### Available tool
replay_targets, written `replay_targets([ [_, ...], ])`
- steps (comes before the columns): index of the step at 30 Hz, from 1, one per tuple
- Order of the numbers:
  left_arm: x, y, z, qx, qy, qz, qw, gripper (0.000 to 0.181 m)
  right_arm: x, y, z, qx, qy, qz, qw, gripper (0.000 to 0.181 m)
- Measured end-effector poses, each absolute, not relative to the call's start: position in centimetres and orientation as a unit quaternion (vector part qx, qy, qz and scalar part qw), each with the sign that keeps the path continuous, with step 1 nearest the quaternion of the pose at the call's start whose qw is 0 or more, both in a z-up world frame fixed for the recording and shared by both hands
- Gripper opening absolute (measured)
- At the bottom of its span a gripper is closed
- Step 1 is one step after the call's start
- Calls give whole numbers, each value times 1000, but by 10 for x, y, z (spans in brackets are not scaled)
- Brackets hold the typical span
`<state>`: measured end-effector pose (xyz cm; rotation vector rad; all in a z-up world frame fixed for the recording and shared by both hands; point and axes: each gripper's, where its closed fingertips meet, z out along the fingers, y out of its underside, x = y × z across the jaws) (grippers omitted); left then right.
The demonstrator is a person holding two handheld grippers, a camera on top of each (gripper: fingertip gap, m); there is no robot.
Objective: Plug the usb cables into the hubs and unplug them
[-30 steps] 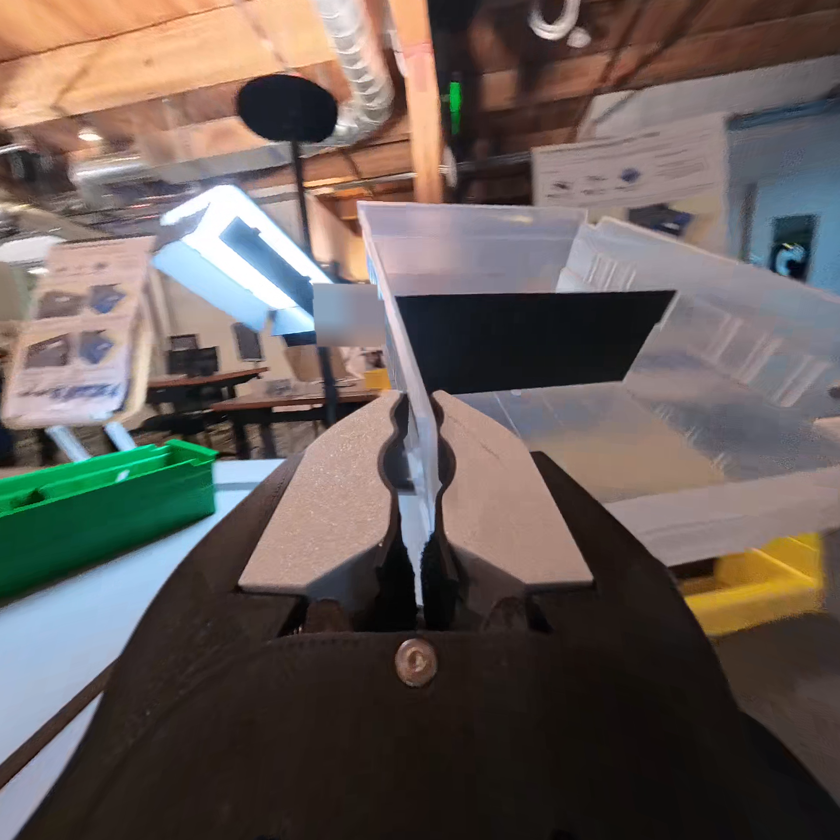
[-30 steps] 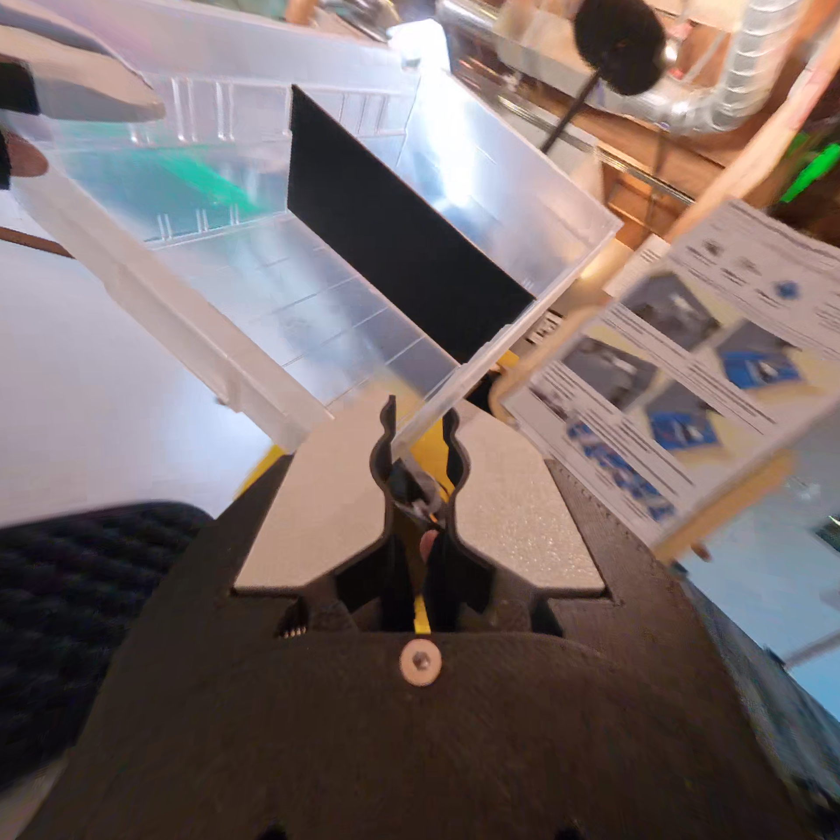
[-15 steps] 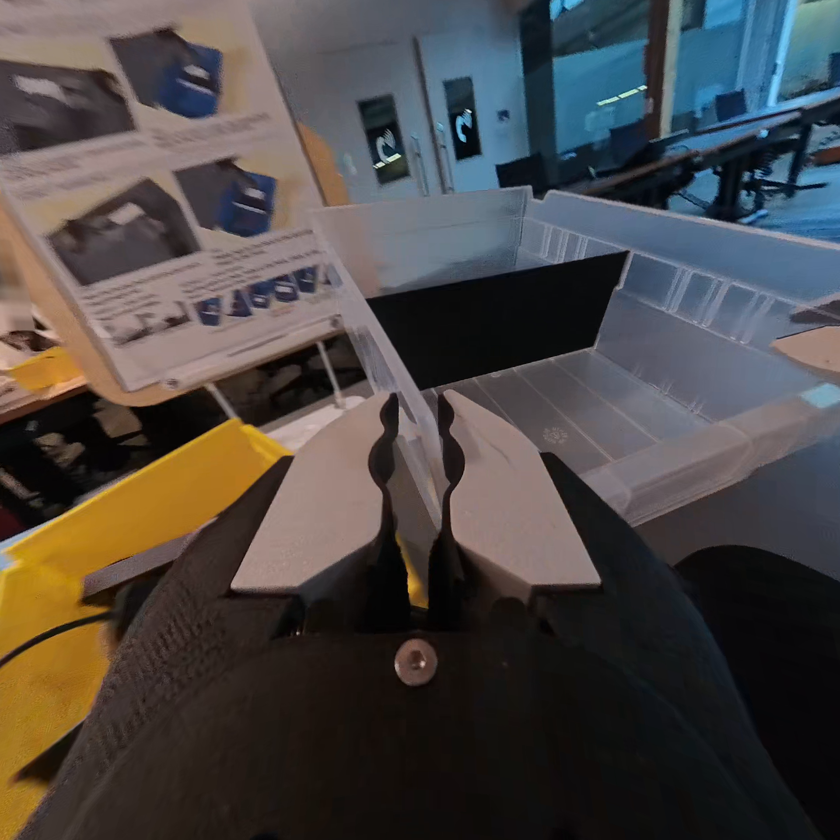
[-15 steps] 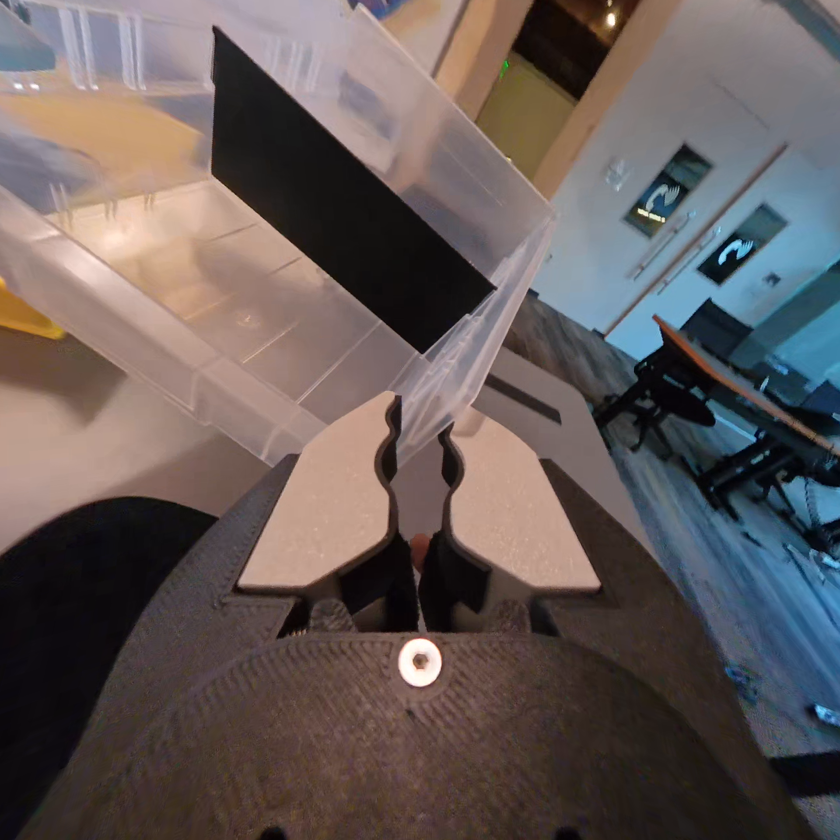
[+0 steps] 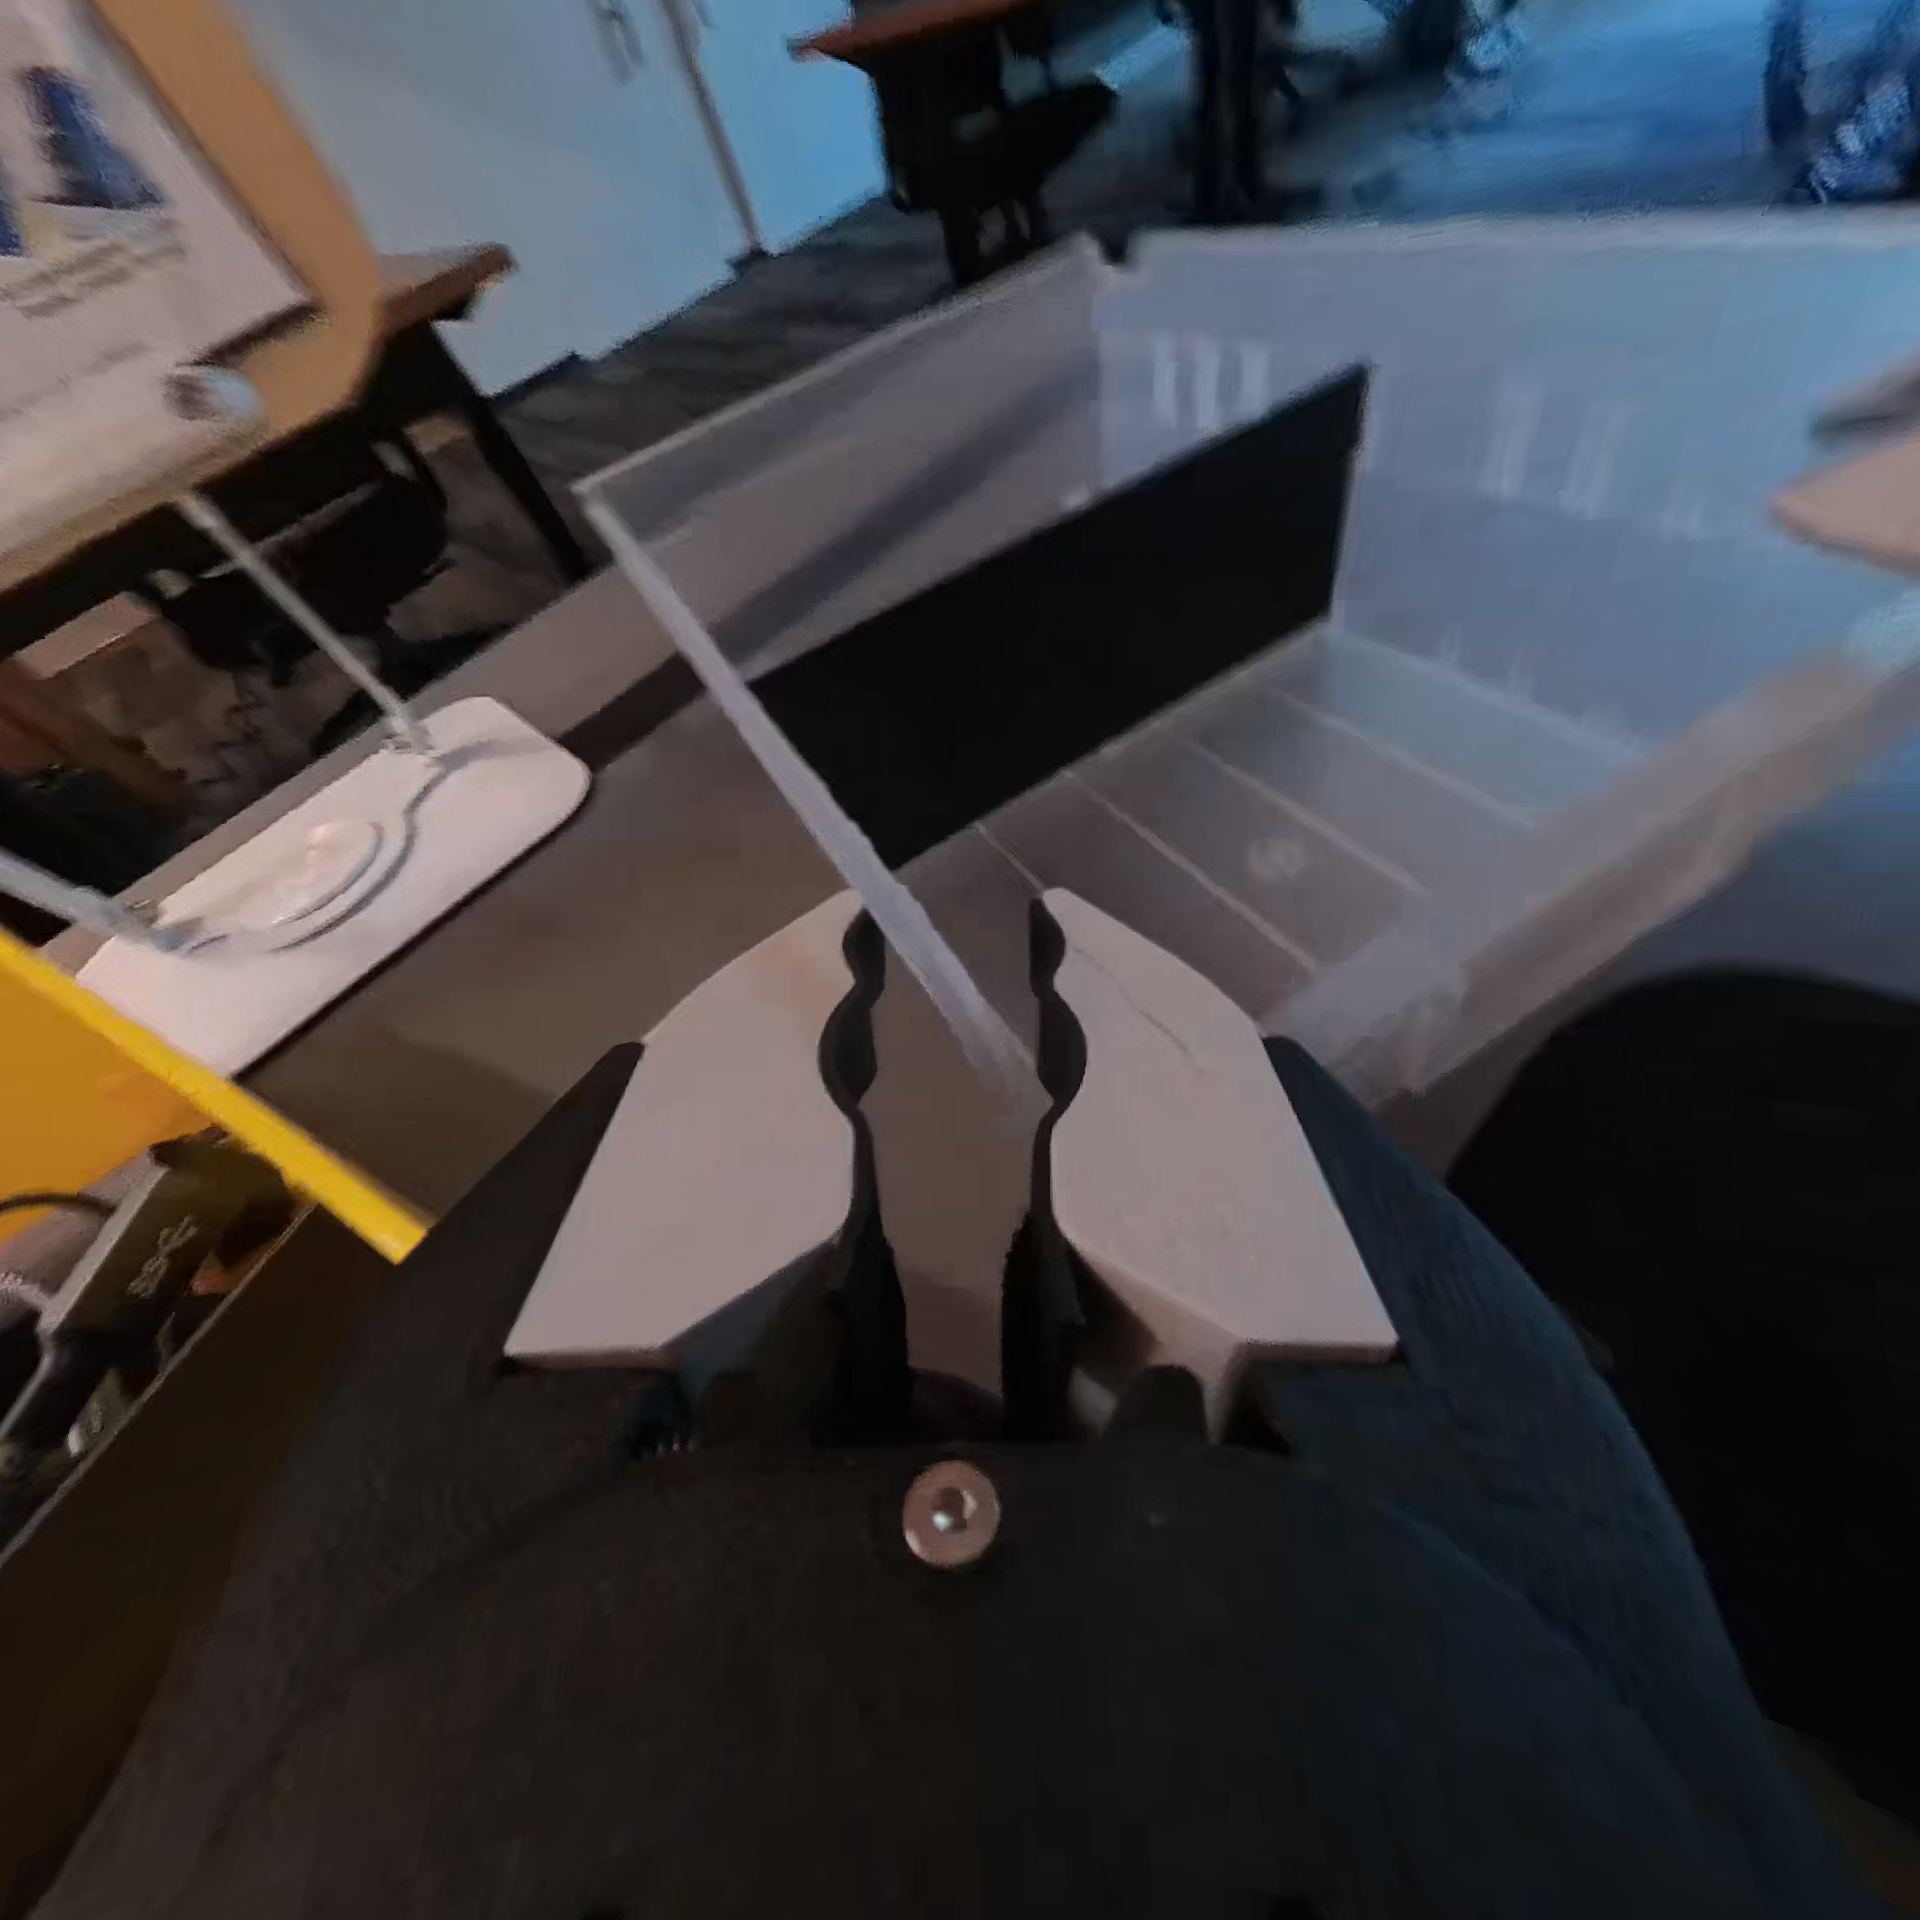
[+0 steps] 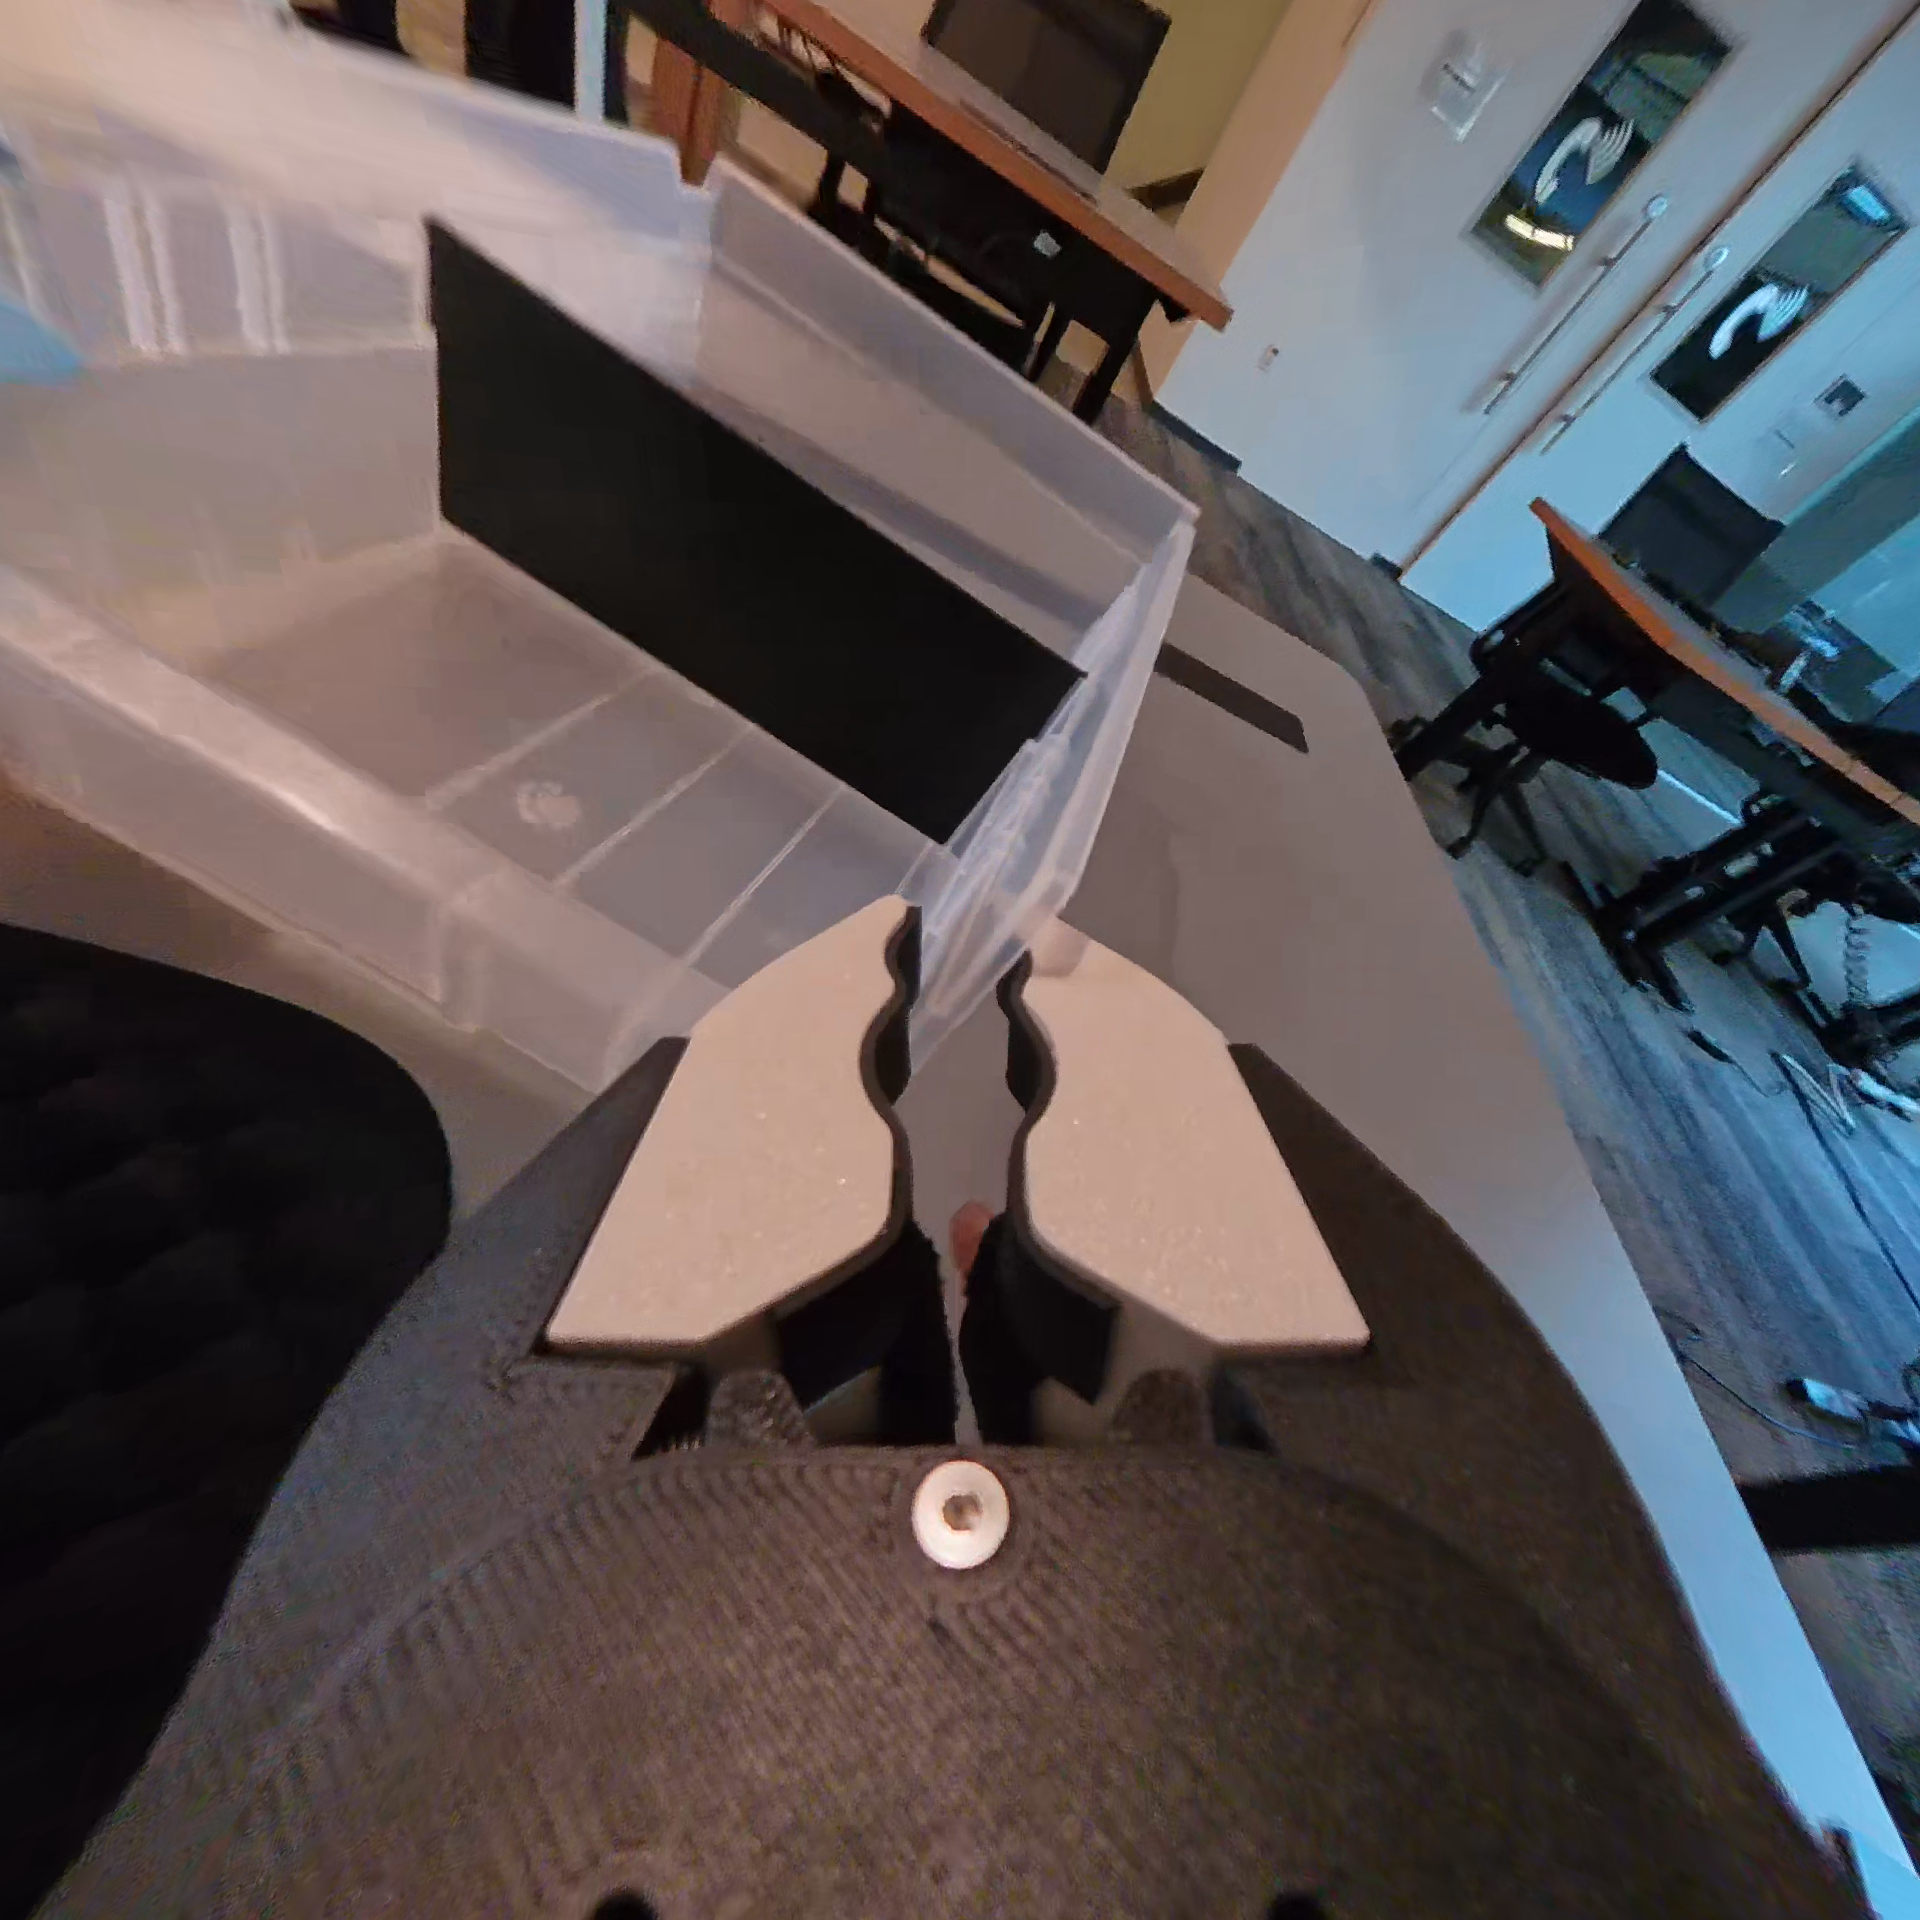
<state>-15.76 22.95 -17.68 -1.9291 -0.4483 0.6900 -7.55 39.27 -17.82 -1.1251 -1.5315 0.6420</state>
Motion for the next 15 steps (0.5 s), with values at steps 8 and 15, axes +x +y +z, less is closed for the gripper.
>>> replay_targets([
  [8,-127,158,-154,-839,-99,310,436,79,-56,384,-132,-352,-659,312,587,53],
  [15,-160,40,-230,-925,-80,334,162,60,-71,304,-182,-192,-829,207,483,71],
])
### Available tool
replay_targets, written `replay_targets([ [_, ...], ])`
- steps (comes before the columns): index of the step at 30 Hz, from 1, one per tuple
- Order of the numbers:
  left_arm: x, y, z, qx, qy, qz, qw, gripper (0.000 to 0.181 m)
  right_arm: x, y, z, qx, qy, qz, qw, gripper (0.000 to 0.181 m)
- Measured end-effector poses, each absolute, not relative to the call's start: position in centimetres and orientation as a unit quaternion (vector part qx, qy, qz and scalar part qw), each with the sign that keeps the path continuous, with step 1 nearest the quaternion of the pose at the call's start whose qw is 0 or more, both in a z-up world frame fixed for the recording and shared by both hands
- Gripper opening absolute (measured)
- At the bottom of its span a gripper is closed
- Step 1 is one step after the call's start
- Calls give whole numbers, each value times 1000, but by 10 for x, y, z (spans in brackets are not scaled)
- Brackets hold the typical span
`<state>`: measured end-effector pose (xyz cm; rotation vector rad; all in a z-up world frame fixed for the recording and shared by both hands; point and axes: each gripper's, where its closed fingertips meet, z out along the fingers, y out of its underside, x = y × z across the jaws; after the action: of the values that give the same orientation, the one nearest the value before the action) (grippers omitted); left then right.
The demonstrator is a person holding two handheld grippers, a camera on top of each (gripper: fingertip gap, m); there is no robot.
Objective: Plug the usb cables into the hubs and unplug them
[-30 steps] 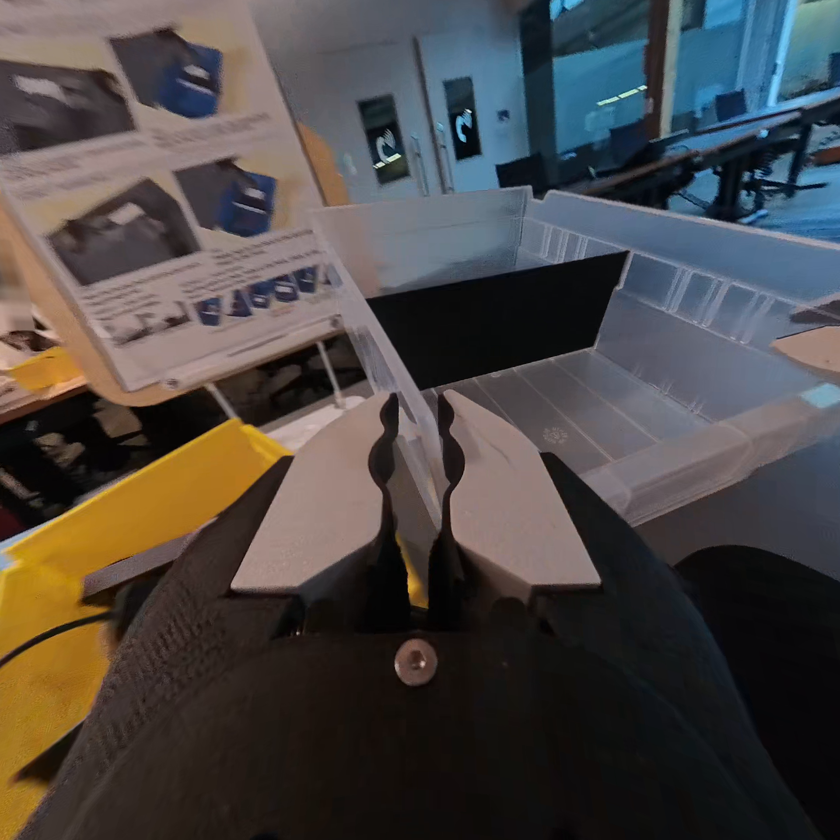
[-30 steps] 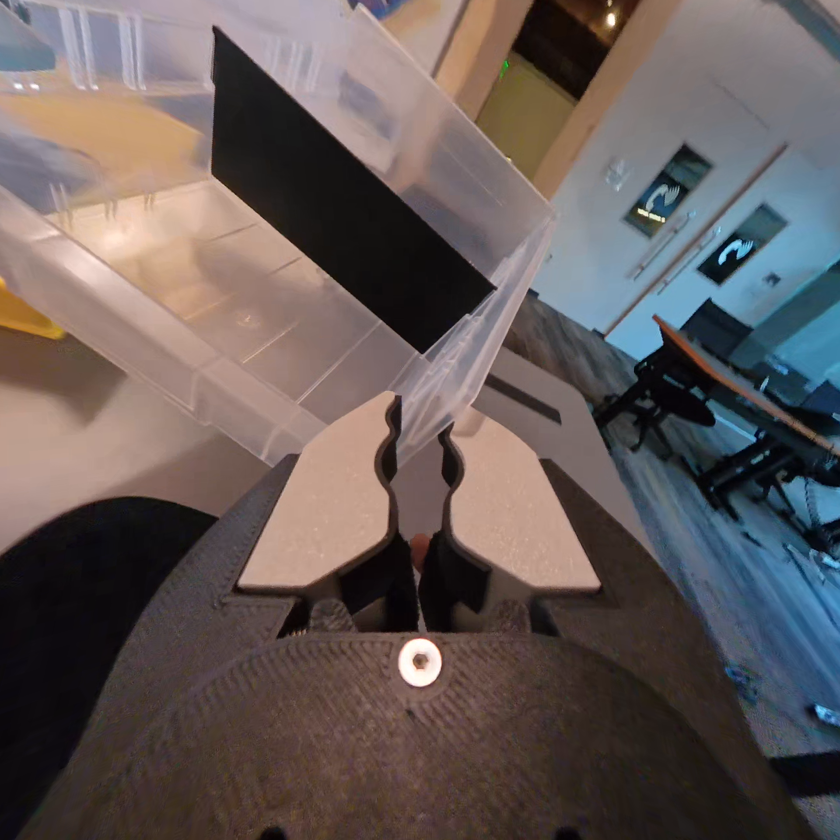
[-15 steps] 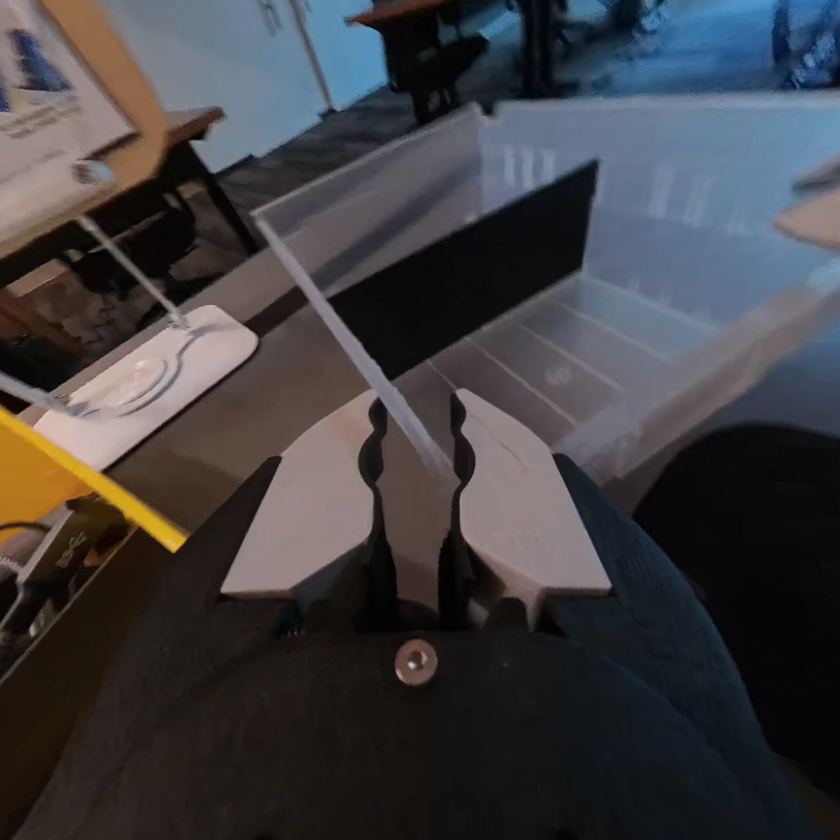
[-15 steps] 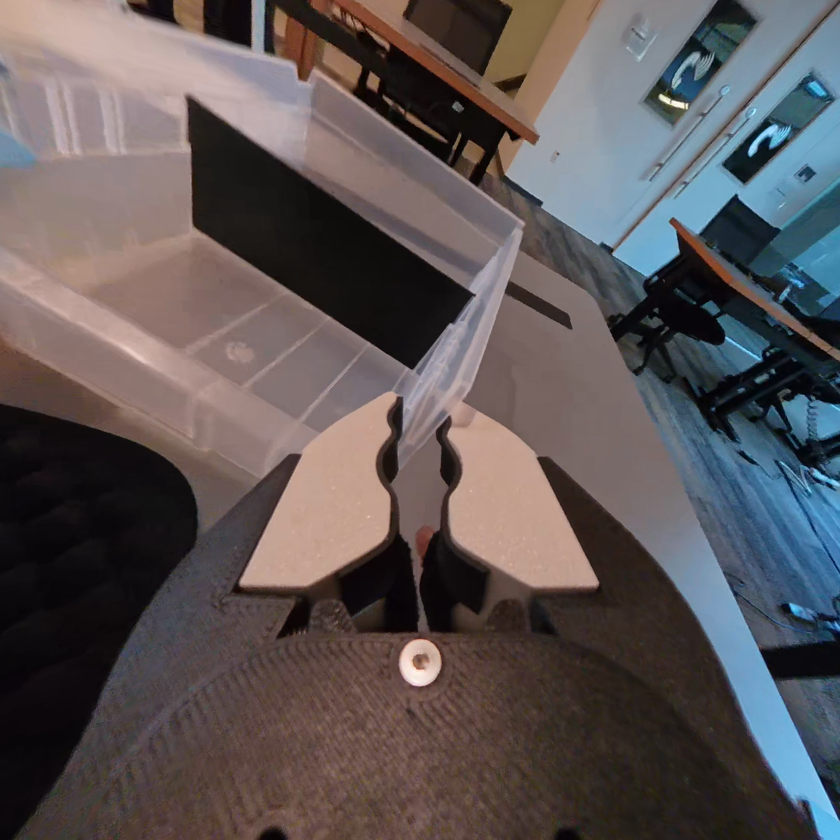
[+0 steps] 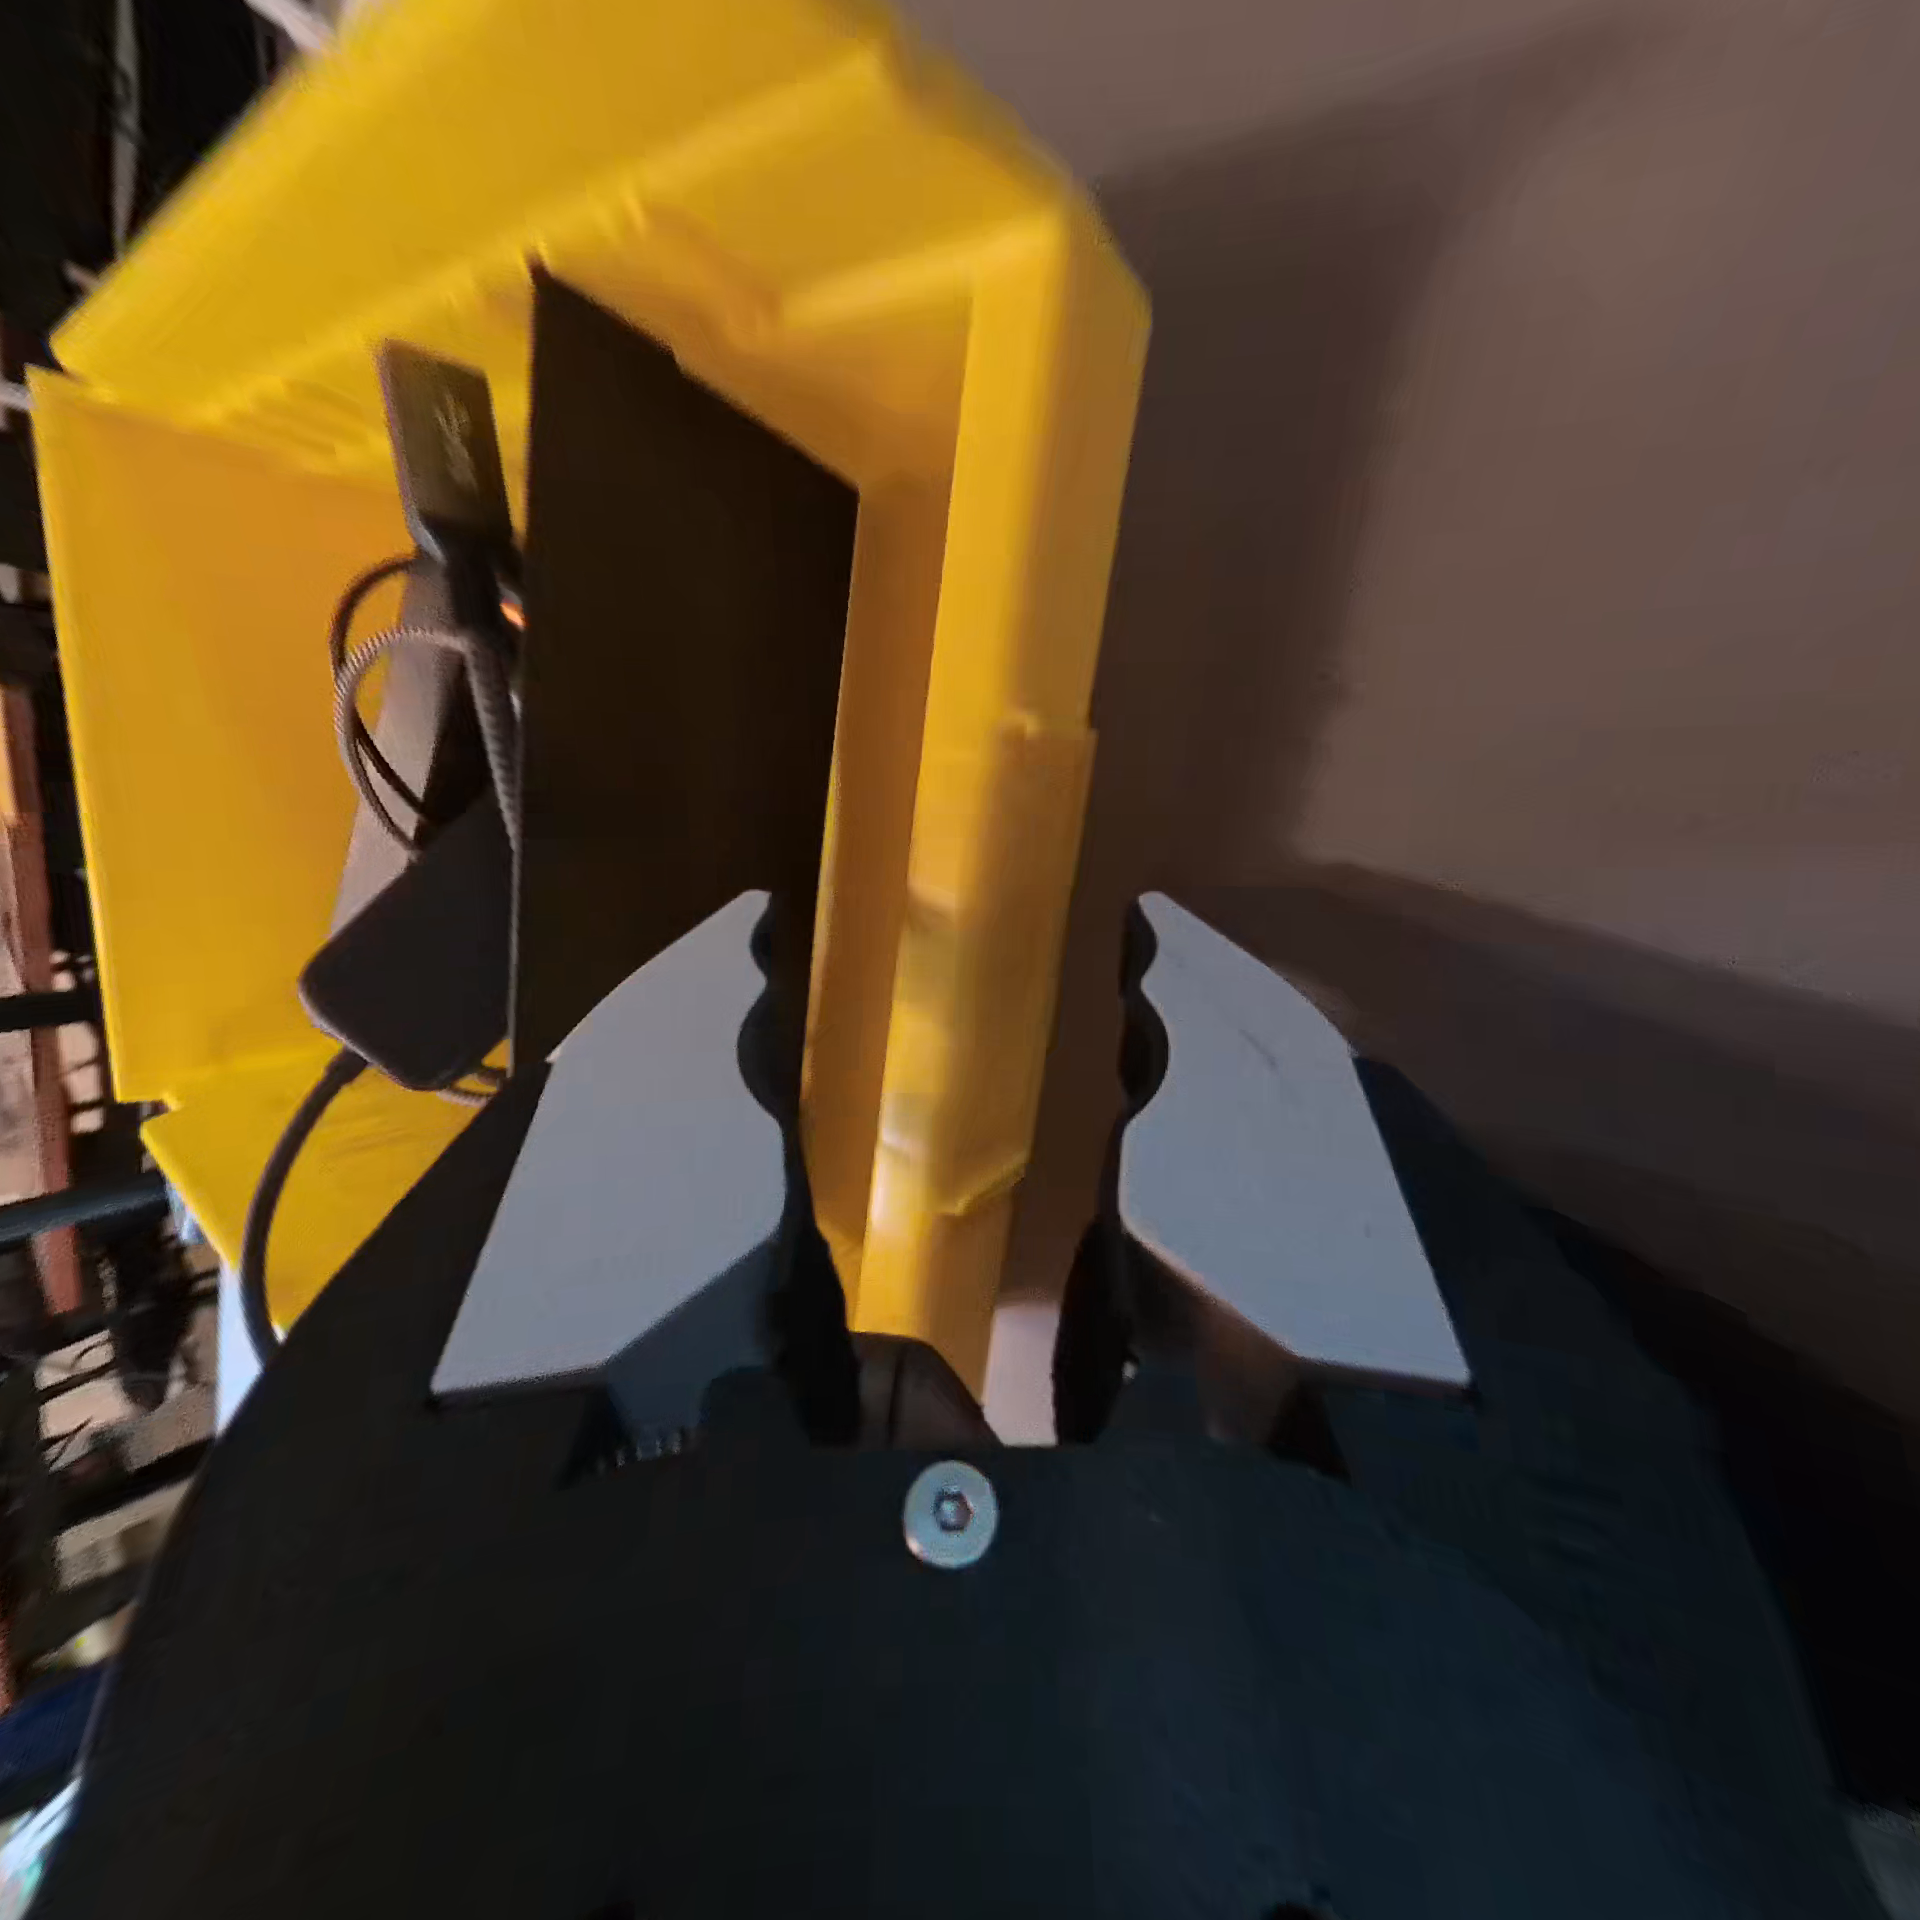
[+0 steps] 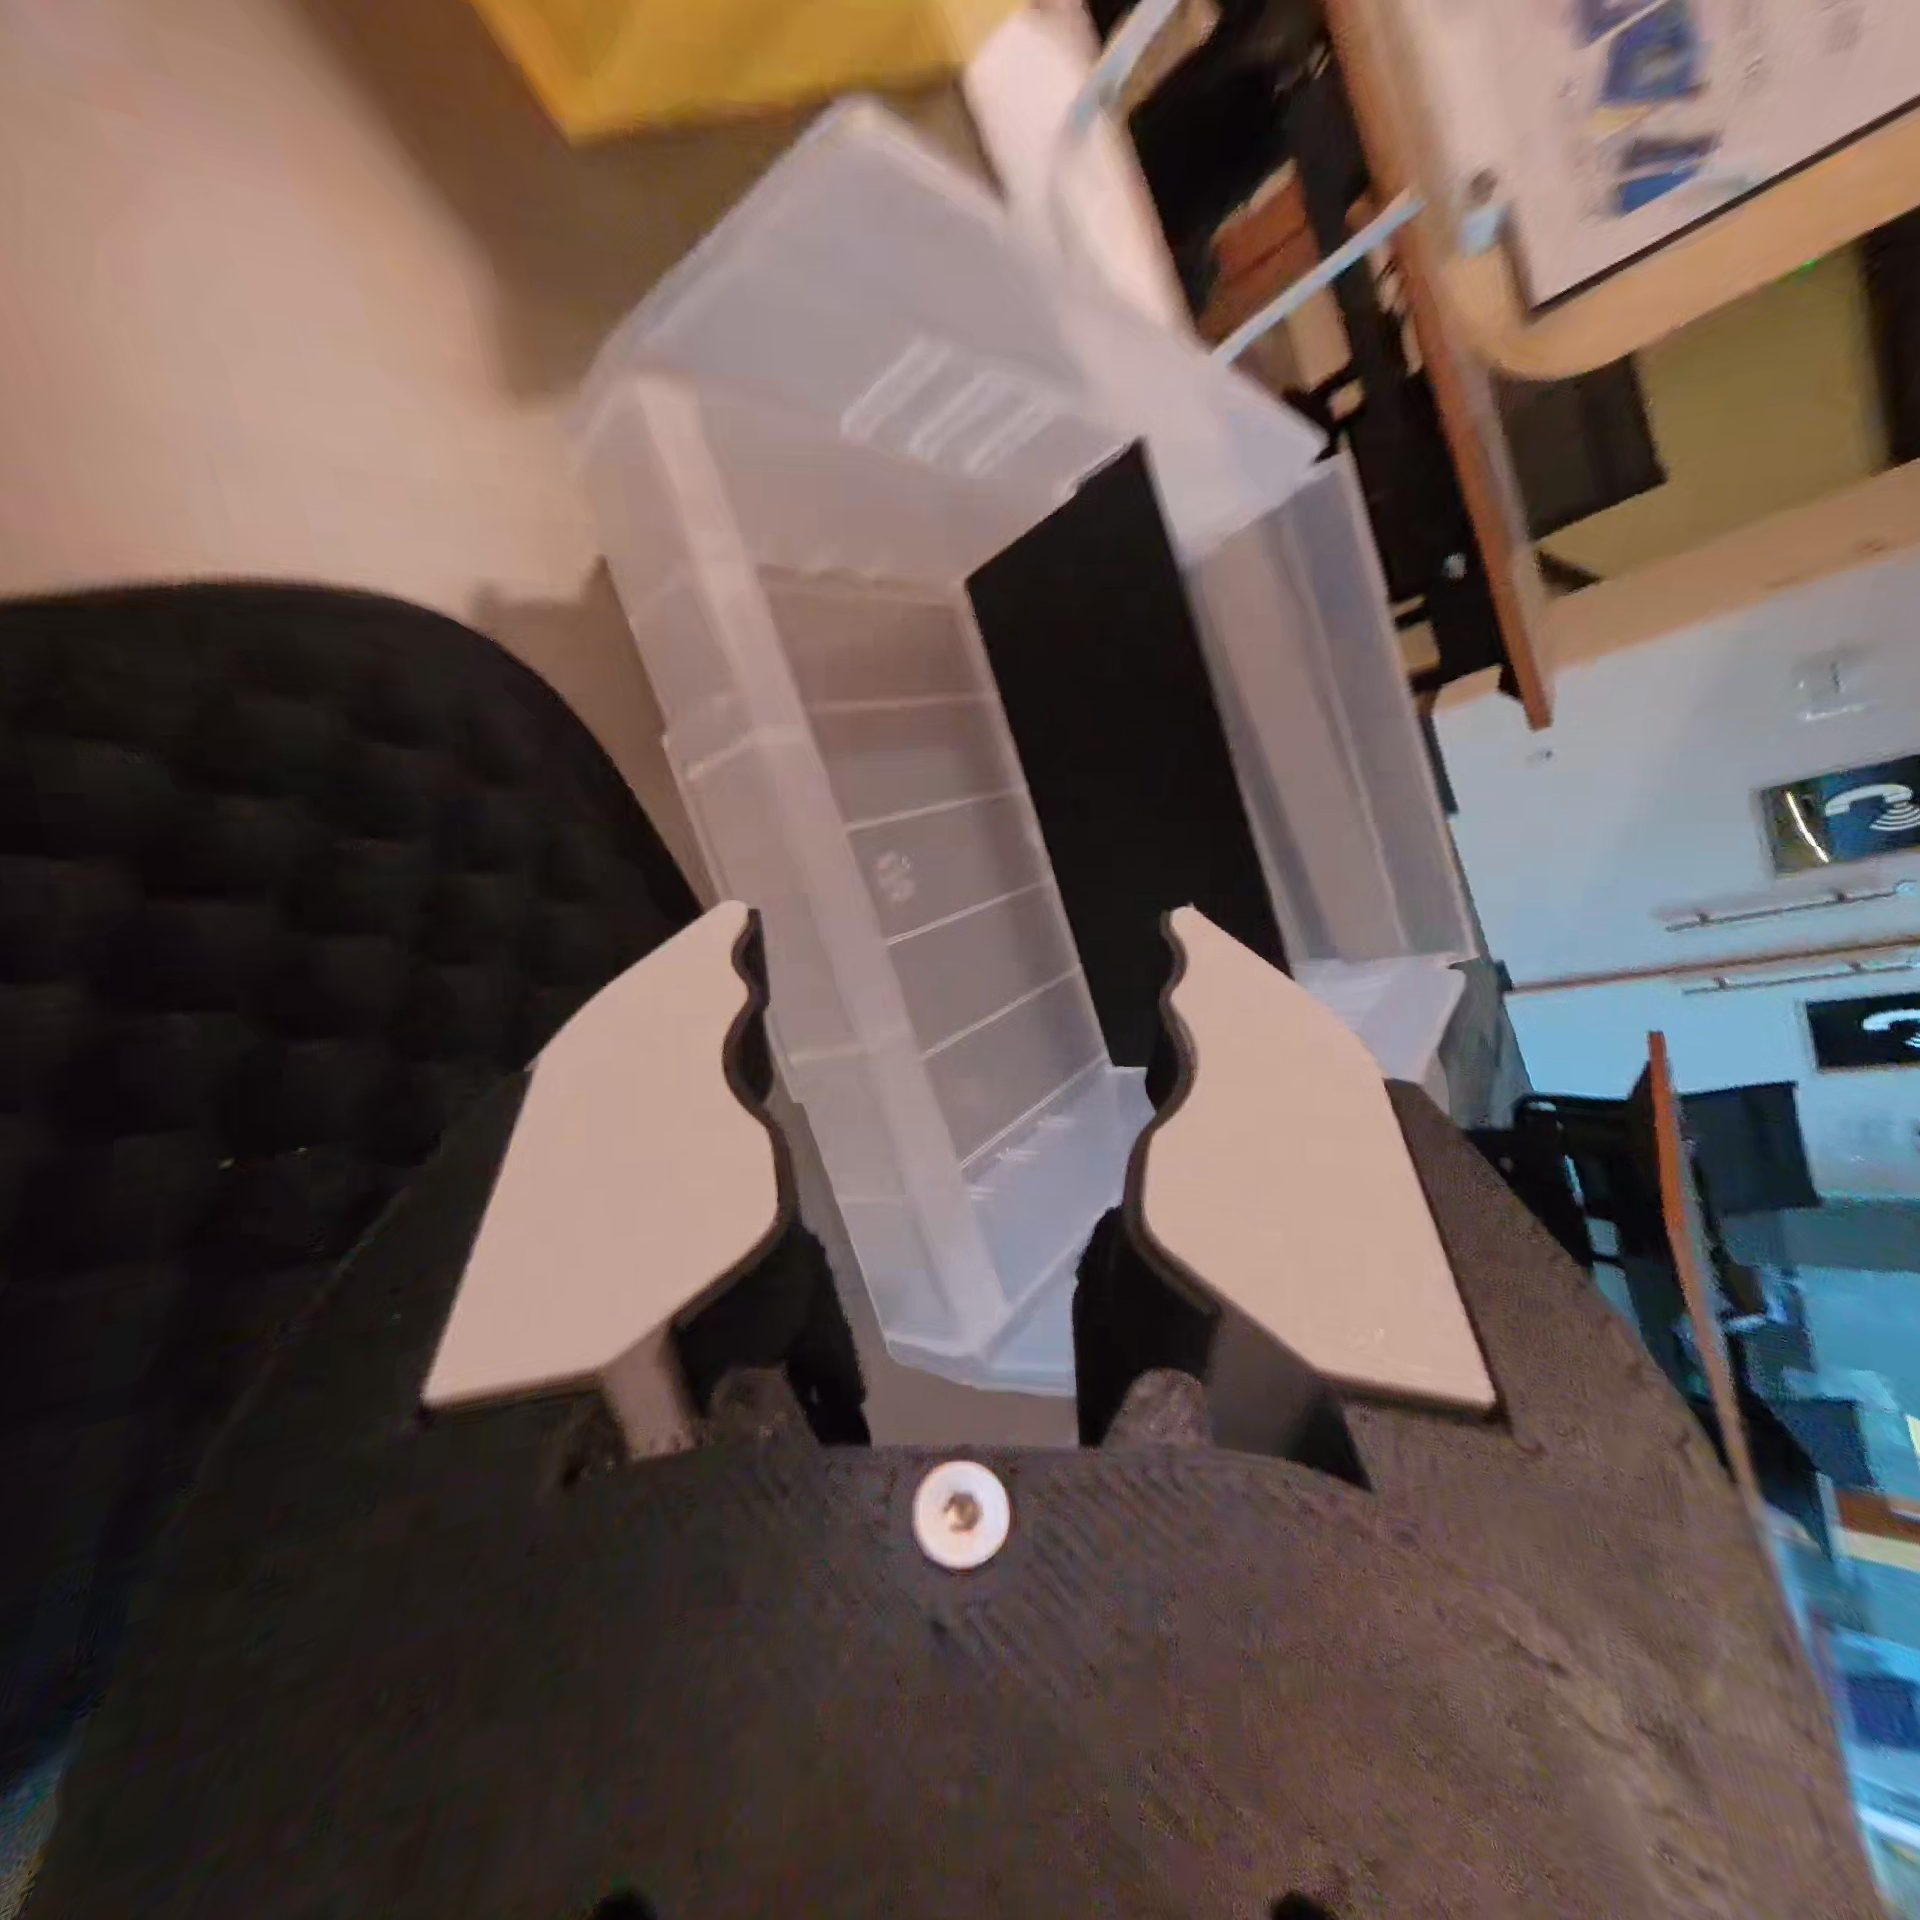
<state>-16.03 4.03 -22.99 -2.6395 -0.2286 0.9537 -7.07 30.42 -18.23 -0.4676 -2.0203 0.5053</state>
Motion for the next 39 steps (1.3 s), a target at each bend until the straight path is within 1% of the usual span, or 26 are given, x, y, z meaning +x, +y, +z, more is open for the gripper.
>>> replay_targets([
  [2,-172,27,-241,-925,-80,348,132,52,-81,302,-198,-188,-845,168,471,71],
  [3,-170,27,-243,-926,-72,341,142,45,-85,298,-202,-186,-849,170,465,66],
  [4,-168,23,-246,-930,-69,335,137,36,-88,293,-202,-183,-850,179,461,66],
  [5,-169,17,-246,-928,-69,343,129,34,-89,290,-204,-179,-854,178,455,64],
  [8,-170,-8,-245,-926,-68,355,109,34,-89,288,-209,-153,-876,150,432,48],
  [11,-171,-43,-243,-926,-79,357,97,35,-87,288,-213,-122,-894,108,417,40],
  [14,-170,-78,-242,-920,-88,373,82,37,-80,283,-221,-119,-914,94,376,49],
  [17,-161,-105,-241,-919,-95,375,73,37,-84,280,-227,-119,-918,82,370,44],
  [21,-143,-135,-240,-919,-107,376,53,37,-99,287,-238,-125,-919,36,372,33],
  [24,-130,-152,-239,-916,-122,379,52,36,-106,297,-240,-142,-917,10,372,32],
  [27,-122,-181,-239,-914,-136,383,5,34,-101,319,-241,-157,-921,-13,357,33],
  [30,-116,-209,-239,-910,-158,383,1,34,-91,346,-241,-173,-919,-23,353,34],
  [33,-108,-234,-238,-911,-138,387,-11,34,-76,372,-241,-170,-919,-39,354,34],
  [36,-103,-251,-237,-905,-64,420,-28,32,-54,401,-242,-172,-917,-63,354,35],
  [39,-90,-256,-237,-907,-44,419,-16,32,-27,427,-242,-183,-916,-87,345,36],
])
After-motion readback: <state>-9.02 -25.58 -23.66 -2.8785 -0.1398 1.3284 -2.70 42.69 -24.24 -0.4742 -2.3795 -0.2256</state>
